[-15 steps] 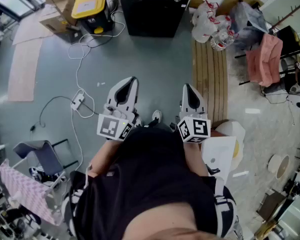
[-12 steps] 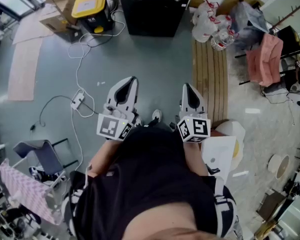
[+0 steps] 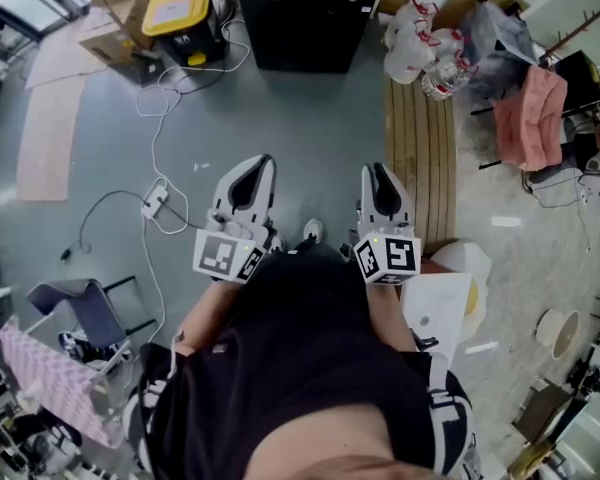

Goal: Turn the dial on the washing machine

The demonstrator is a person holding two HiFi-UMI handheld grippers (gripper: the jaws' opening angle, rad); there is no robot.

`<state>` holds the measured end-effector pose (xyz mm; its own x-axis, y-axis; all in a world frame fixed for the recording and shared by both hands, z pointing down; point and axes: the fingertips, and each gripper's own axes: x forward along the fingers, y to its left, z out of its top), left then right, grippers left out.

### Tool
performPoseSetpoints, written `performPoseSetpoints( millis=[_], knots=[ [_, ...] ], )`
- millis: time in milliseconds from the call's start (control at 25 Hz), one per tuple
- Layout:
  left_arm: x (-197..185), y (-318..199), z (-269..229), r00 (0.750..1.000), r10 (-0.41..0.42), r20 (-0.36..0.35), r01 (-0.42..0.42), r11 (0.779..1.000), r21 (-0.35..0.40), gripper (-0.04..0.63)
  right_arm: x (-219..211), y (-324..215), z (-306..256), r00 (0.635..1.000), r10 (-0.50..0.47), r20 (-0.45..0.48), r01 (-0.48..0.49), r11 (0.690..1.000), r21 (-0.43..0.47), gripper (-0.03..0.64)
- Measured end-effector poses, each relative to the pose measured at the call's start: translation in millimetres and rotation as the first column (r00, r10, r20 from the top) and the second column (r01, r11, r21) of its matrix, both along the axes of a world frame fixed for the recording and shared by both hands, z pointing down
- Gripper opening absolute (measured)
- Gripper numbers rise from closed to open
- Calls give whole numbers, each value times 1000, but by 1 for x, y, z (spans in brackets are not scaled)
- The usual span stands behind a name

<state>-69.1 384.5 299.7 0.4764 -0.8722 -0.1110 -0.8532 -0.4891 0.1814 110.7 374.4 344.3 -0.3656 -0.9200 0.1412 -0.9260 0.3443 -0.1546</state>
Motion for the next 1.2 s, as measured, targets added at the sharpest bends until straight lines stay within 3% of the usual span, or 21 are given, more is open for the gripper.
performPoseSetpoints(
  millis=[40, 80, 760, 960, 1200],
  knots=[
    [4, -1, 1, 1000, 2, 1, -2, 1000, -3, 23, 2, -2, 1, 1000, -3, -2, 3, 1000, -3, 136],
    [9, -3, 3, 1000, 6, 2, -5, 1000, -7, 23, 5, -4, 3, 1000, -2, -1, 2, 1000, -9, 147],
    [83, -50, 16, 1000, -12, 21, 13, 999, -49, 23, 62, -73, 27, 998, -63, 18, 63, 997, -45, 147],
    [81, -102, 26, 1000, 0, 11, 1, 999, -52, 23, 52, -123, 39, 997, -71, 5, 71, 996, -60, 147],
    [57, -199, 32, 1000, 8, -10, -8, 999, -37, 23, 29, -218, 47, 997, -63, -32, 61, 997, -53, 147]
  ],
)
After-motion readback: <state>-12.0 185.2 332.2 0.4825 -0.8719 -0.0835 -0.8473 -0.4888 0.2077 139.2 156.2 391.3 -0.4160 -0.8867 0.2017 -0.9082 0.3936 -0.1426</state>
